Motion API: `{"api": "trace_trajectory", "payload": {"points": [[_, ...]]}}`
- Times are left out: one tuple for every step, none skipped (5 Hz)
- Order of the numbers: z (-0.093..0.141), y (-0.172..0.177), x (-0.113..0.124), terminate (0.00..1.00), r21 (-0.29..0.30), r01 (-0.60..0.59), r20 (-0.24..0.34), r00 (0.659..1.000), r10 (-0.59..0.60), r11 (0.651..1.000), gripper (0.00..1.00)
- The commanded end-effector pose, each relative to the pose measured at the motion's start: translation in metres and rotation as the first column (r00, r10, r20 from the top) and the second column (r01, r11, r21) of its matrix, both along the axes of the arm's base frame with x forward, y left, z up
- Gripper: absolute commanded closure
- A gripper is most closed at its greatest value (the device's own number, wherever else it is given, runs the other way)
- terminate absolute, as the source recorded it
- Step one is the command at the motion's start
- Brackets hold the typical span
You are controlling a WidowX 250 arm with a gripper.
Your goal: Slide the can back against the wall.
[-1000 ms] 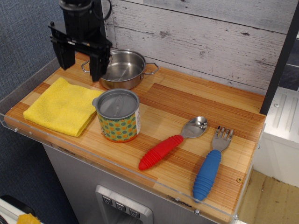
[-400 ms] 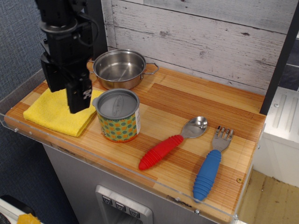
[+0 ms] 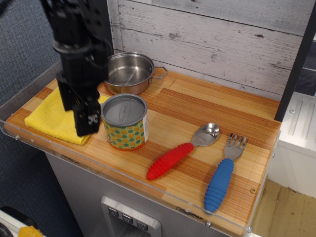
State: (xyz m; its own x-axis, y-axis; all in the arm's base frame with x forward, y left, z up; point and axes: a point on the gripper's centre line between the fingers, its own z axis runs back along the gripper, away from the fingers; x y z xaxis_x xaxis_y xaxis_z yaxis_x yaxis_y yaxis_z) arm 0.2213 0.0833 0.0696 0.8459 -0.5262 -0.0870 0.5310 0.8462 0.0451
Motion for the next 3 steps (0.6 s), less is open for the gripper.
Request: {"api": "trace_trajectory", "payload": {"points": [[-0.005, 0.007, 0.016, 0.0, 0.049, -0.045, 0.106, 0.994, 0.039, 0.998, 0.0], [-0.01, 0.003, 0.027, 0.0, 0.058, -0.096, 0.112, 0.99, 0.089, 0.994, 0.0], [-0.011, 0.0, 0.036, 0.0, 0.018, -0.115, 0.15, 0.982, 0.111, 0.993, 0.0]]}}
